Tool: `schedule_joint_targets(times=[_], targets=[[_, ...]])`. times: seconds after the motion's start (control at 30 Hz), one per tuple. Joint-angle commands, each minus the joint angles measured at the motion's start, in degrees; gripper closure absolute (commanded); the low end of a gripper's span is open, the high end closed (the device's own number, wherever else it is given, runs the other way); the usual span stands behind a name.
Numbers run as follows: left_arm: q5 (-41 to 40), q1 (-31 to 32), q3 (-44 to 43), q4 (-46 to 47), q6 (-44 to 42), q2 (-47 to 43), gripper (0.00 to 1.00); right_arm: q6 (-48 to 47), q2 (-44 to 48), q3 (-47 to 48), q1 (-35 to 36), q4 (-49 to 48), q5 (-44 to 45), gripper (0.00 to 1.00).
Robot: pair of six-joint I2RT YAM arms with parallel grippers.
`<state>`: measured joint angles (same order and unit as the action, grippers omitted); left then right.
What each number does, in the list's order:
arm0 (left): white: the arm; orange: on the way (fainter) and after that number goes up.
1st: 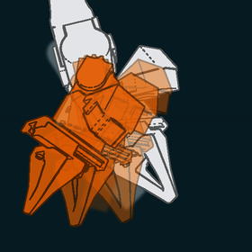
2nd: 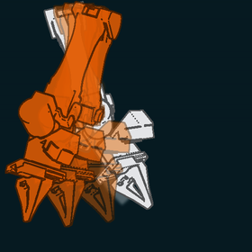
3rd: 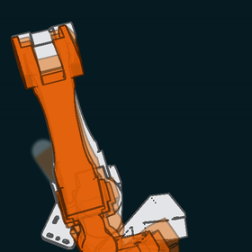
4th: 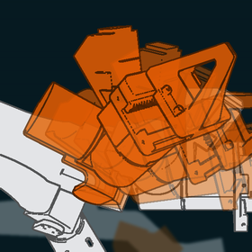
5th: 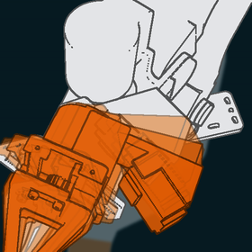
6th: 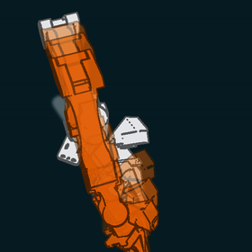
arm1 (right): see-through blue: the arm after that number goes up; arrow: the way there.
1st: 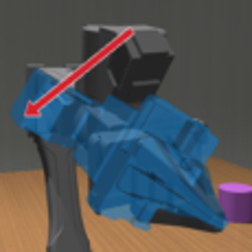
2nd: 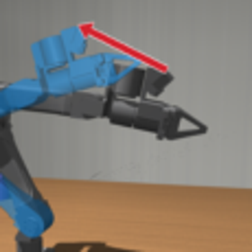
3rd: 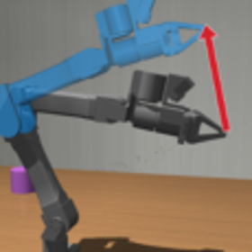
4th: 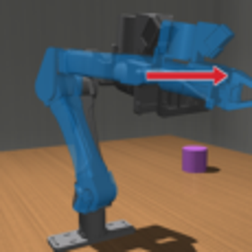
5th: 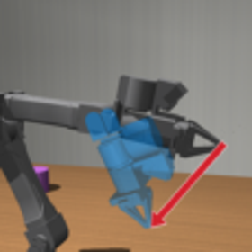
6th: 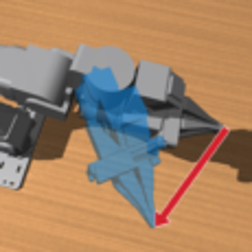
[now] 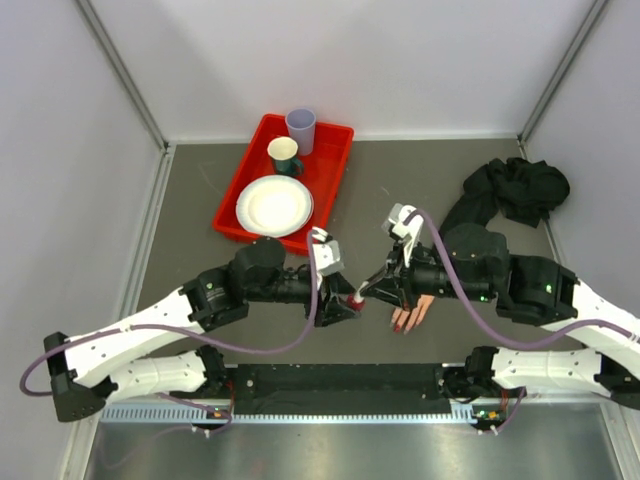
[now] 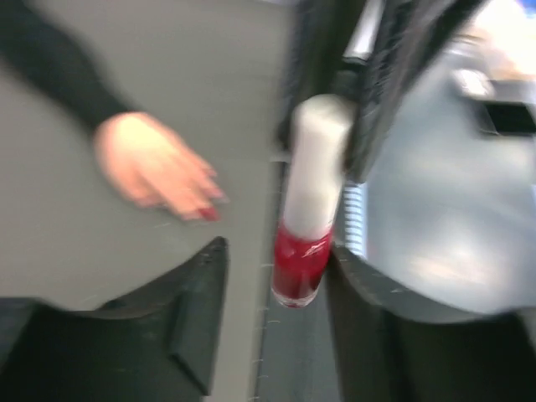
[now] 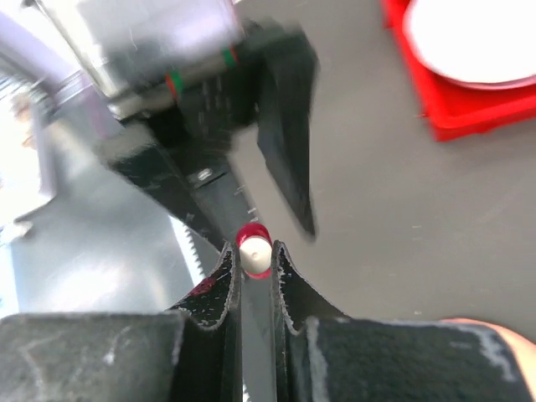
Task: Paint the nails
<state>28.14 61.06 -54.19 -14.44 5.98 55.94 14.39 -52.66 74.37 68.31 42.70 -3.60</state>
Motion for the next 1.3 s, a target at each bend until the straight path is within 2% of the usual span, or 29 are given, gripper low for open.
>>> schedule_joint_targets(times=[0.0,0.03,0.07,0.2,0.23,0.33,0.43,0.53,0.63,0.73,0.97,1.27], targets=[[-25.1,-0.2,0.0,0.2,-1.4,-7.0,0.2,0.9,1.9,0.2,-0.5,-3.5,12.6,1.0],[-31.2,-0.3,0.5,-0.1,-1.6,-7.9,0.09,1.2,2.7,-0.4,-0.5,-4.5,15.0,1.0],[-33.8,-0.3,1.5,-0.3,-1.6,-8.8,0.01,1.3,2.9,-1.5,-0.5,-4.7,21.2,1.0],[-47.8,-0.3,4.1,-0.7,-0.1,-13.7,0.01,2.8,1.9,-4.7,-2.0,-6.6,35.1,1.0],[-54.4,-0.3,4.5,-0.9,1.2,-14.4,0.01,3.9,1.4,-5.7,-2.7,-7.5,37.6,1.0],[-60.3,-0.3,5.9,-0.4,2.6,-17.4,0.01,5.3,-0.9,-11.4,-5.5,-14.6,44.3,1.0],[-61.3,-0.3,7.4,1.4,2.6,-20.0,0.01,4.3,-4.8,-17.6,-7.8,-25.1,49.0,1.0],[-61.1,-0.3,8.1,1.8,2.5,-21.3,0.01,3.3,-10.3,-21.5,-10.0,-35.3,49.5,1.0],[-61.2,-0.3,8.1,1.0,2.7,-21.8,0.01,0.6,-18.0,-20.5,-10.8,-42.1,49.1,1.0],[-61.1,-0.3,8.1,-0.2,2.6,-22.4,0.02,0.4,-24.4,-19.3,-12.7,-46.7,45.2,1.0],[-62.7,-0.3,10.8,0.2,2.3,-25.8,0.02,0.7,-36.1,-16.2,-14.6,-52.7,39.7,1.0],[-64.0,-0.3,11.2,-1.1,1.6,-26.9,0.02,2.0,-41.9,-16.4,-14.7,-56.1,39.0,1.0]])
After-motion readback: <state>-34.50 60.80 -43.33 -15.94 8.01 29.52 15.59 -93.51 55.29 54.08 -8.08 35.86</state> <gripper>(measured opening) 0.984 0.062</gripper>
